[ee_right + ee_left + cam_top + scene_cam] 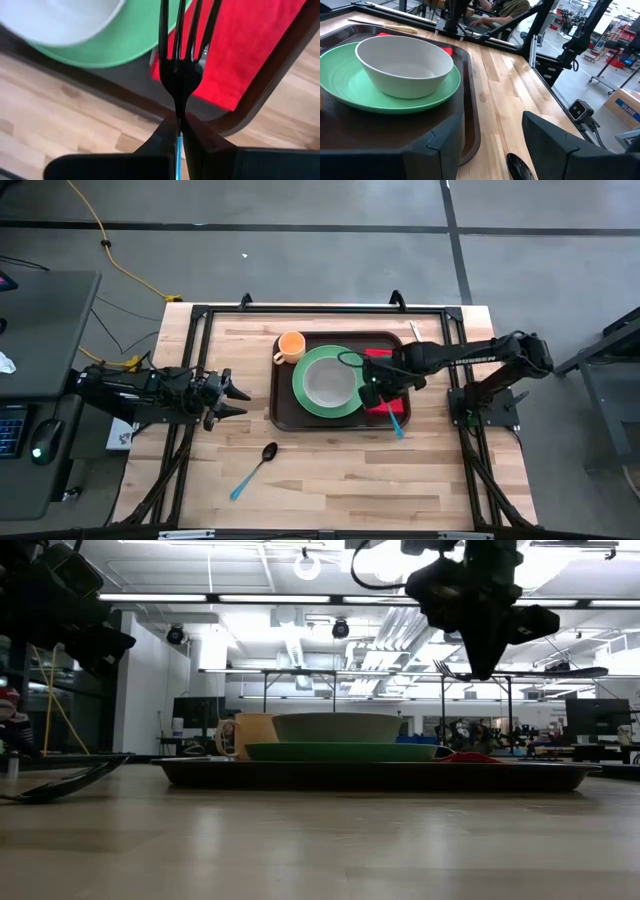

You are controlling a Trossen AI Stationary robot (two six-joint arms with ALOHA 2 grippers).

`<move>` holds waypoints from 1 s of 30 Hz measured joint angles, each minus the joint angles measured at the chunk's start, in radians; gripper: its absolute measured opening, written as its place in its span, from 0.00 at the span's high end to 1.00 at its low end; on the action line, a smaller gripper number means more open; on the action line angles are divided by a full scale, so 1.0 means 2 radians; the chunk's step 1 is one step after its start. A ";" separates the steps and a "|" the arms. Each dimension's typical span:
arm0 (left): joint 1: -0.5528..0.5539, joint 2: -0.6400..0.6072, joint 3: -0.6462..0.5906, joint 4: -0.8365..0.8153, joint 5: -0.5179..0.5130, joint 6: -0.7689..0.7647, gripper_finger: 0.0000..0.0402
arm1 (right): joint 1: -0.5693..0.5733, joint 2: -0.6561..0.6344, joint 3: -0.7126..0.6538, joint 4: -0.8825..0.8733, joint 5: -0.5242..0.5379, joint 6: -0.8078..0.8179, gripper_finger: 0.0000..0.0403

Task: Set up tray
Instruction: Put the blue fork on the red napkin

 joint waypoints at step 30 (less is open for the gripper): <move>0.000 0.000 -0.001 0.000 0.000 0.000 0.43 | -0.110 0.003 0.000 0.040 0.013 0.045 1.00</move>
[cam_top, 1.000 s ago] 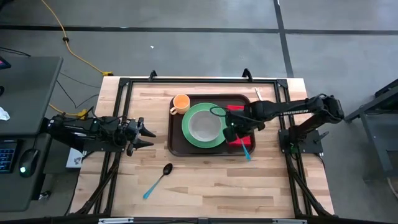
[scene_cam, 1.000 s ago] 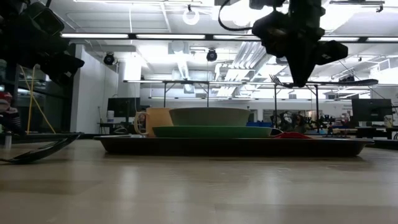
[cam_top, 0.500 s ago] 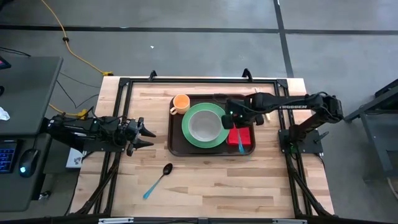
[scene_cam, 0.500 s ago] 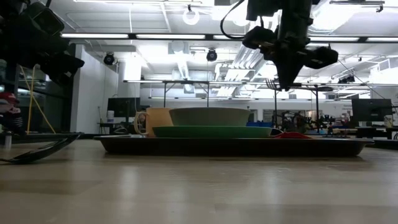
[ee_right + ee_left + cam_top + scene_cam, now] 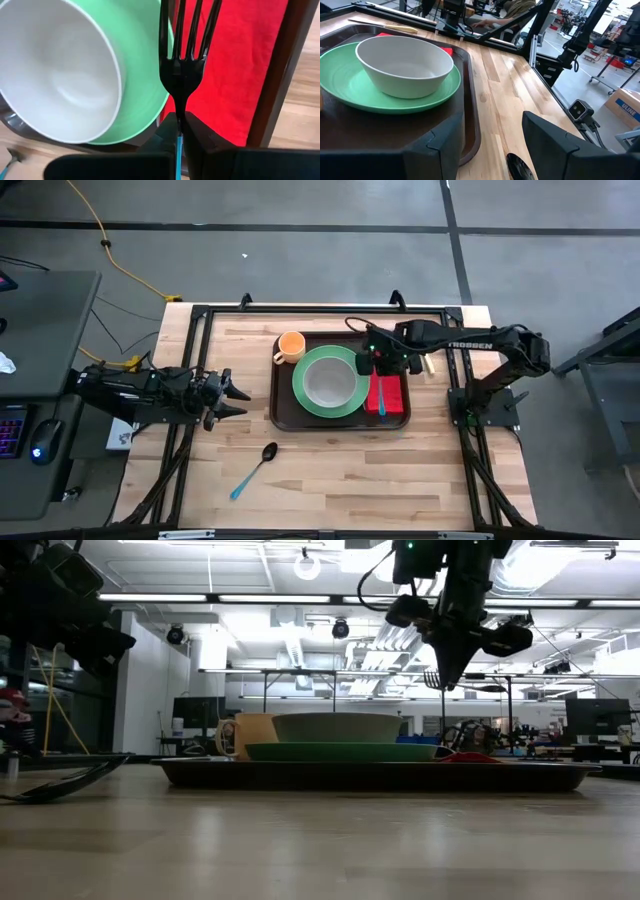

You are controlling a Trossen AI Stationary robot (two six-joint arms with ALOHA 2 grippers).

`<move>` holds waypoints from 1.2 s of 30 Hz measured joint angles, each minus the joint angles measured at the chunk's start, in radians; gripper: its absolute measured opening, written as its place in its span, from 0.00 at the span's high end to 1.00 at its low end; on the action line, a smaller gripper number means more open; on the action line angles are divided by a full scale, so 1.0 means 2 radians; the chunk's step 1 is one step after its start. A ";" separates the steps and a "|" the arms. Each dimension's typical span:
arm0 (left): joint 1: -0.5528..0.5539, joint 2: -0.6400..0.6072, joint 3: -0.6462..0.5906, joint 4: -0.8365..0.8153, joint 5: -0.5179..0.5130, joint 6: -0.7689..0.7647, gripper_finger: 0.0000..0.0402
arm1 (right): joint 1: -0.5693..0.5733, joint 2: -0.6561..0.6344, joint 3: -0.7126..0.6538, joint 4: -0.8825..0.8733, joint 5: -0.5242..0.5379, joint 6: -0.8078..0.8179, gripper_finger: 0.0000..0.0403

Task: Set up tray
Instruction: Put the blue fork on the red napkin

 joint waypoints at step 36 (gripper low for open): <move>0.000 0.002 0.000 0.000 0.000 0.000 0.43 | -0.084 0.115 -0.001 -0.008 -0.034 -0.071 1.00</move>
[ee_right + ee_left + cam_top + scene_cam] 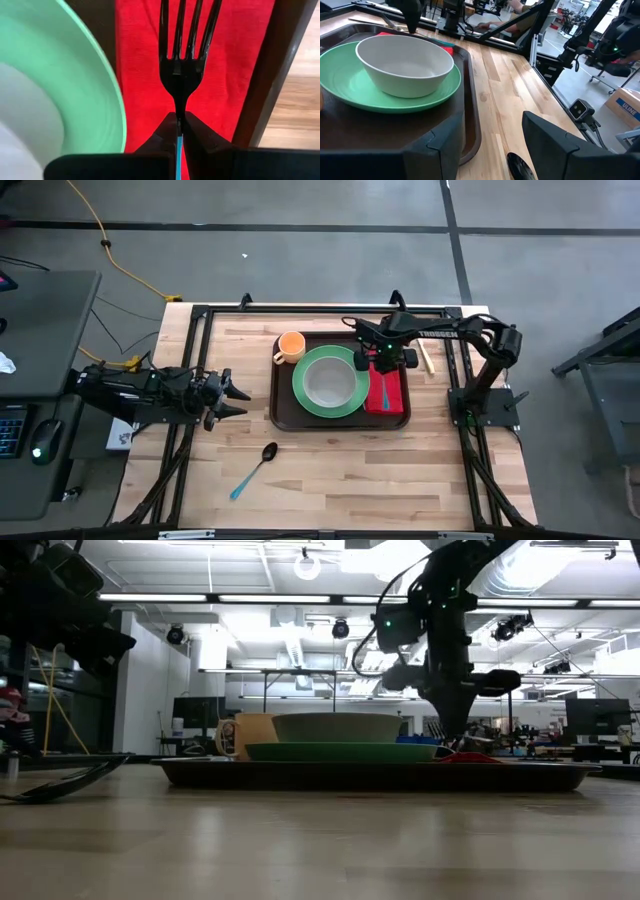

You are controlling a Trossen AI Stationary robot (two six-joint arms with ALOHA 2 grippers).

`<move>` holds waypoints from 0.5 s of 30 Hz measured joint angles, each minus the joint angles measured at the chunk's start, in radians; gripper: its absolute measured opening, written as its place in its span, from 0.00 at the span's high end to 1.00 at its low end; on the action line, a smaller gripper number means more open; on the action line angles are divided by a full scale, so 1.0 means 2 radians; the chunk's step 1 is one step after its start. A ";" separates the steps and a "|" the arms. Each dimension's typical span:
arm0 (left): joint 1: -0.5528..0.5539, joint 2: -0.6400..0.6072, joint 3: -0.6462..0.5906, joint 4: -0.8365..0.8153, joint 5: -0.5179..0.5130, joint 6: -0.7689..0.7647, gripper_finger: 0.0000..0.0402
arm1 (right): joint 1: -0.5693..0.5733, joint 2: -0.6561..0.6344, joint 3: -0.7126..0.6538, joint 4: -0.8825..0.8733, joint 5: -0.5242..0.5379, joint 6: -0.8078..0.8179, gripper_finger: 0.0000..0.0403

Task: Set up tray
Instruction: Put the blue fork on the red napkin

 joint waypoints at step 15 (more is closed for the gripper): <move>0.000 0.000 0.000 0.000 0.000 0.000 0.43 | -0.009 0.031 0.000 -0.002 -0.018 0.002 1.00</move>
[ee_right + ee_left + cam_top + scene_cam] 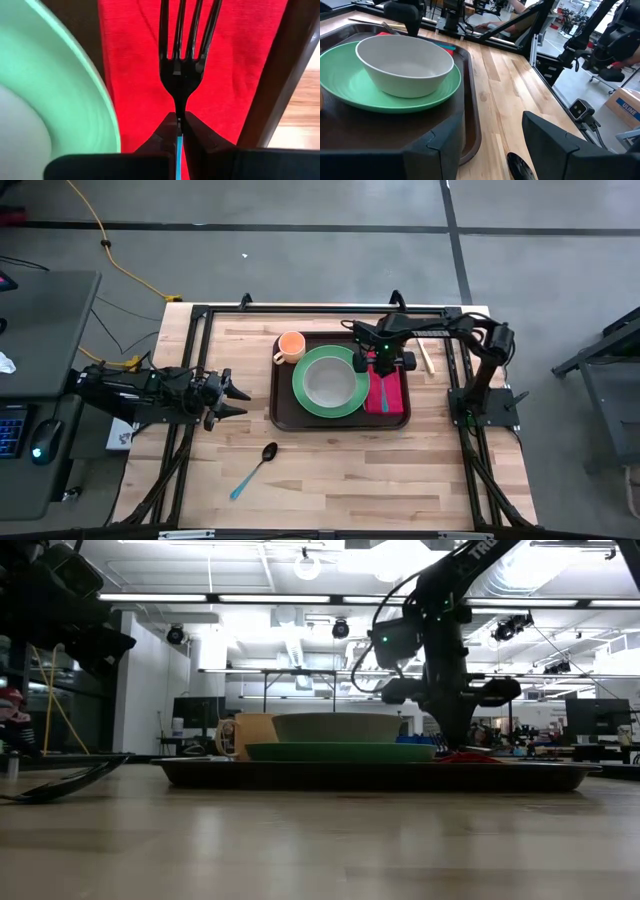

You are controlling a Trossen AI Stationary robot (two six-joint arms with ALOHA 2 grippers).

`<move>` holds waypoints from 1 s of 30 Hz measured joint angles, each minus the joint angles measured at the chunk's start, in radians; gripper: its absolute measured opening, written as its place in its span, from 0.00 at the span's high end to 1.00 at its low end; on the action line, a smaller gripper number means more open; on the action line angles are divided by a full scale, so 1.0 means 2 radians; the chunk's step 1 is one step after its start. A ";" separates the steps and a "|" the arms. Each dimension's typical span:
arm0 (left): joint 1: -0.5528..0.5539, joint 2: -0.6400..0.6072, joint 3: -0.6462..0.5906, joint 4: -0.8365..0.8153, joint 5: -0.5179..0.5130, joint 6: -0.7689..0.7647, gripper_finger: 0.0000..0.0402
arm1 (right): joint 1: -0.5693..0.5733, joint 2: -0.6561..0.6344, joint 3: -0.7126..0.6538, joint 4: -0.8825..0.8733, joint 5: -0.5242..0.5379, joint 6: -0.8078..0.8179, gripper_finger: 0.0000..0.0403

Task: Set up tray
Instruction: Put the blue fork on the red napkin

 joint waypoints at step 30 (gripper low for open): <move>0.000 0.000 0.000 0.000 0.000 0.000 0.43 | -0.014 0.002 0.000 -0.001 0.007 0.003 1.00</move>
